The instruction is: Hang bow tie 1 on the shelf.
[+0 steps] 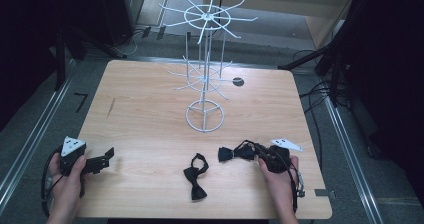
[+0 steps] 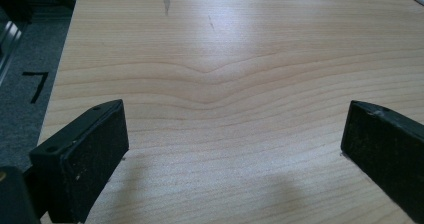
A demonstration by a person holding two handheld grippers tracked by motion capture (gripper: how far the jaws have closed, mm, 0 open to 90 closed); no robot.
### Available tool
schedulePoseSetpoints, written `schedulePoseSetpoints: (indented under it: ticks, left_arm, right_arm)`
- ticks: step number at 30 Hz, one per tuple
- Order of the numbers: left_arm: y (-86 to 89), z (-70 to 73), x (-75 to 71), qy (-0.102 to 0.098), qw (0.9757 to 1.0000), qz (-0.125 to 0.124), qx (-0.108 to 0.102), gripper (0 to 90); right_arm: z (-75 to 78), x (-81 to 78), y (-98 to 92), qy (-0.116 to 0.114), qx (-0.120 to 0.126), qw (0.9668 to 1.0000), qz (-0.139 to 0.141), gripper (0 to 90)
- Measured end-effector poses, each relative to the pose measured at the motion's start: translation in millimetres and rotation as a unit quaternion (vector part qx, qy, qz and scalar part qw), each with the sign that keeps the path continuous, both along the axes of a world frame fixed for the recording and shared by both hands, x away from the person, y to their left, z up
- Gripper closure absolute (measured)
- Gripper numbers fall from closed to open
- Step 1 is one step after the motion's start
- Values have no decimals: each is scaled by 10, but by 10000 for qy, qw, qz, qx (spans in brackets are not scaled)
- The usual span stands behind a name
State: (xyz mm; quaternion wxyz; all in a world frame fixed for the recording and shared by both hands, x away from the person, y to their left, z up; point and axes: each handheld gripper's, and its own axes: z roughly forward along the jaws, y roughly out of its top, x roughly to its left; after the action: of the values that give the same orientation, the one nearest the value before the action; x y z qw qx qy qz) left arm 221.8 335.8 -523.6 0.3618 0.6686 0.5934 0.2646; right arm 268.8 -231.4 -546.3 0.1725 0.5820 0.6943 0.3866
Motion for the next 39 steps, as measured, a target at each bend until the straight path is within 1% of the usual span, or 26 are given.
schedulePoseSetpoints:
  ticks: [4,7,10,15,16,17,23,25,31,32,33,39]
  left_arm:
    - [-2,-1,1,-3,10000,1,-4,0]
    - [-2,-1,2,1,10000,-1,-8,0]
    - [-2,-1,2,4,10000,-1,-9,0]
    - [-7,-3,4,6,10000,-5,9,0]
    - [-7,-3,4,6,10000,-5,9,0]
    - [-7,-2,3,10,10000,-15,16,0]
    - [-7,-2,3,11,10000,-15,17,0]
    - [-7,-2,3,11,10000,-15,17,0]
    - [-6,-3,6,17,10000,-10,4,0]
    - [-6,-3,6,17,10000,-10,4,0]
    - [-7,-3,6,13,10000,-6,2,0]
    - [-5,-2,7,21,10000,-8,3,0]
  right_arm:
    - [-1,-4,-11,31,63,10000,55,847]
    - [-2,-15,-17,1,47,10000,77,861]
    - [14,-36,-7,-117,15,9999,79,866]
    - [123,-92,19,-500,111,9986,87,869]
    - [123,-92,19,-500,111,9986,87,869]
    - [171,-118,38,-646,135,9977,133,869]
    - [341,-200,126,-1018,246,9942,259,870]
    - [391,-216,152,-1177,219,9923,316,869]
    - [535,-261,173,-1427,297,9888,331,869]
    - [535,-261,173,-1427,297,9888,331,869]
    - [595,-277,166,-1520,340,9872,342,869]
    - [741,-310,163,-1741,348,9833,390,869]
